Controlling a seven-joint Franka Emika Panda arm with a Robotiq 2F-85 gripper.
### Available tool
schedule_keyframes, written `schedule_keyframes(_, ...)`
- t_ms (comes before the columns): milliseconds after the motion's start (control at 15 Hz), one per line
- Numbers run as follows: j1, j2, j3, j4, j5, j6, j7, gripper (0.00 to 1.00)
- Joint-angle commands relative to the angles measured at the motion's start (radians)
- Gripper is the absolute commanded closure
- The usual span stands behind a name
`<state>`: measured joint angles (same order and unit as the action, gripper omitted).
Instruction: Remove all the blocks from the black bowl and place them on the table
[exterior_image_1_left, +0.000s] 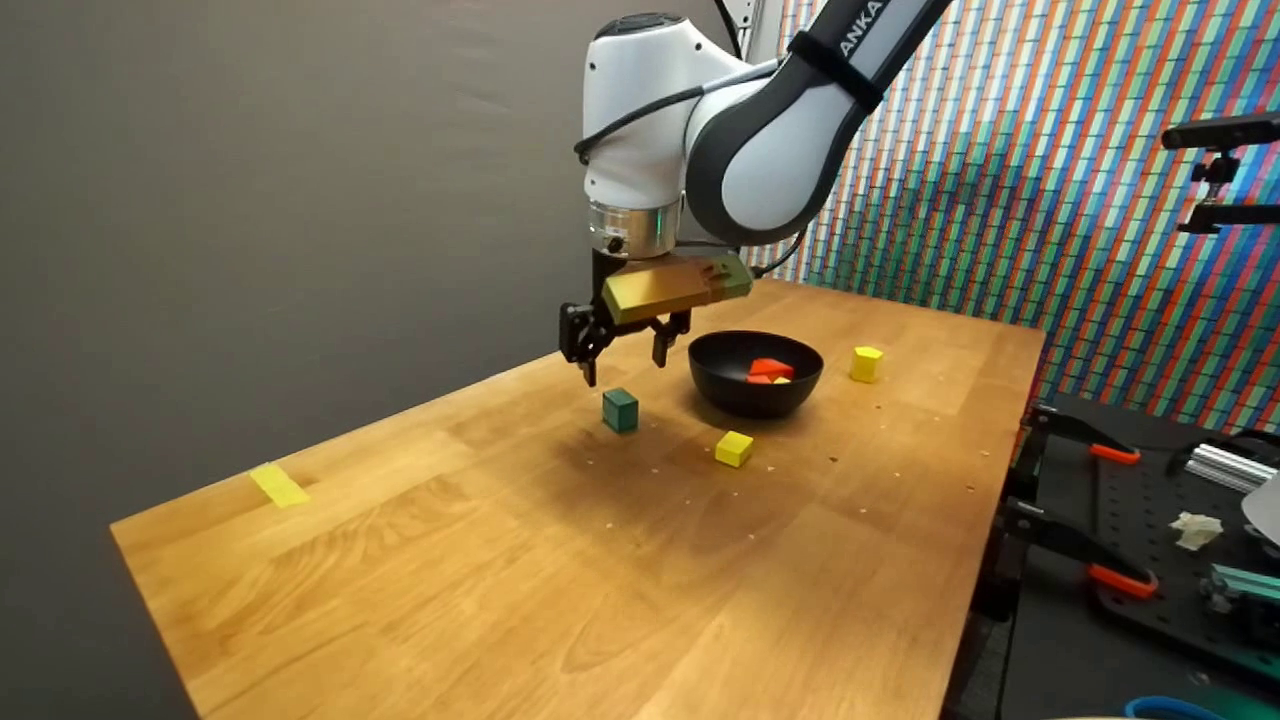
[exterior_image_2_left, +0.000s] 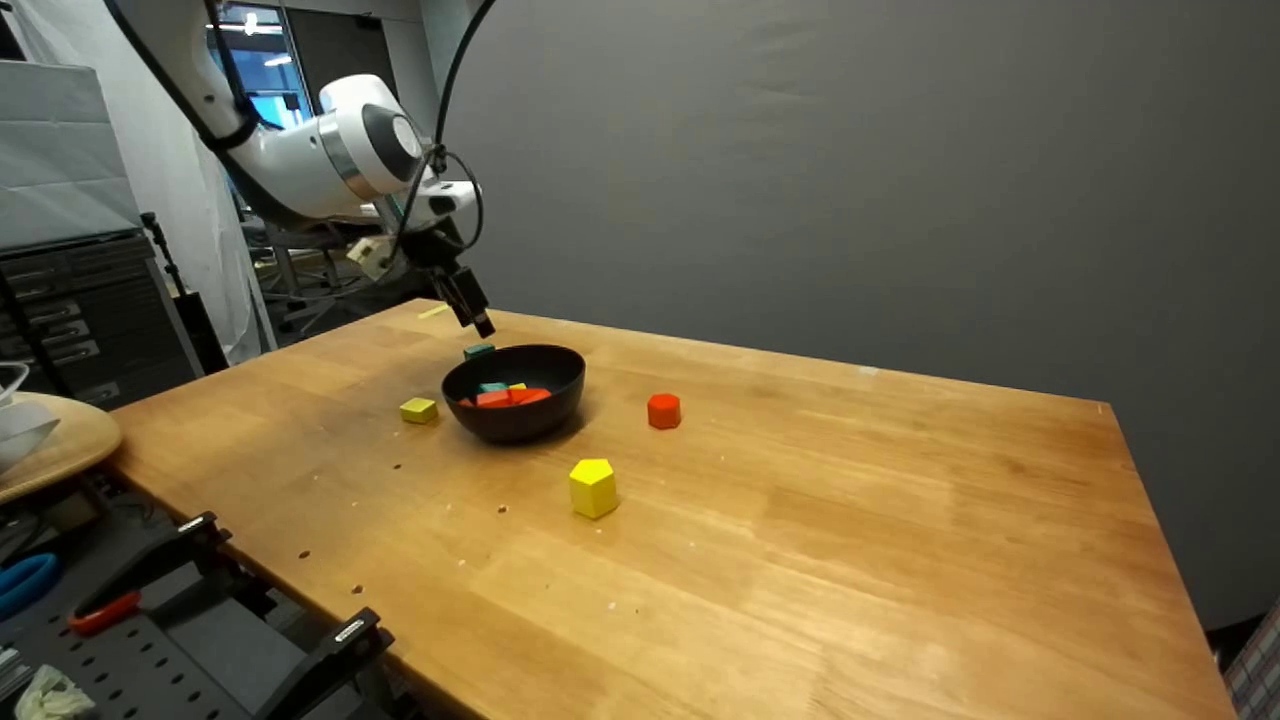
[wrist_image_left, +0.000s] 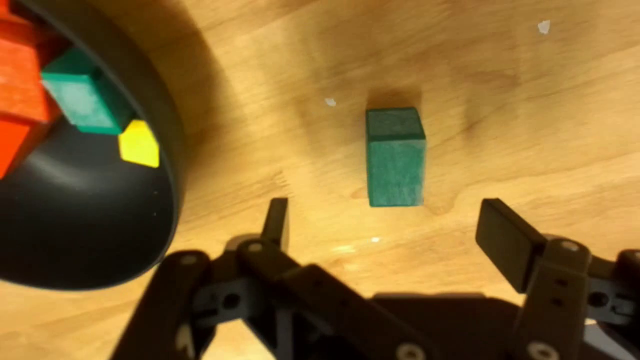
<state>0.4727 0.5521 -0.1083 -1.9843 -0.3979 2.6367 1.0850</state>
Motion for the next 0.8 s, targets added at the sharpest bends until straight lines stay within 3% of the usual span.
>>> schedule_keyframes(0, -0.169, -0.216, 0.164, -0.190, 0.101, -0.056, -0.269, 0.00)
schedule_keyframes(133, -0.184, -0.295, 0.172, -0.243, 0.187, -0.190, -0.354, 0.00)
schedule_keyframes(200, -0.179, -0.332, 0.157, -0.267, 0.178, -0.251, -0.343, 0.00)
schedule_keyframes(267, -0.149, -0.363, 0.112, -0.291, 0.084, -0.291, -0.248, 0.00)
schedule_keyframes(333, -0.176, -0.261, 0.151, -0.206, 0.132, -0.235, -0.296, 0.00)
schedule_keyframes(533, -0.189, -0.333, 0.147, -0.267, 0.097, -0.281, -0.272, 0.00)
schedule_keyframes(733, -0.249, -0.336, 0.153, -0.310, 0.126, -0.161, -0.485, 0.00)
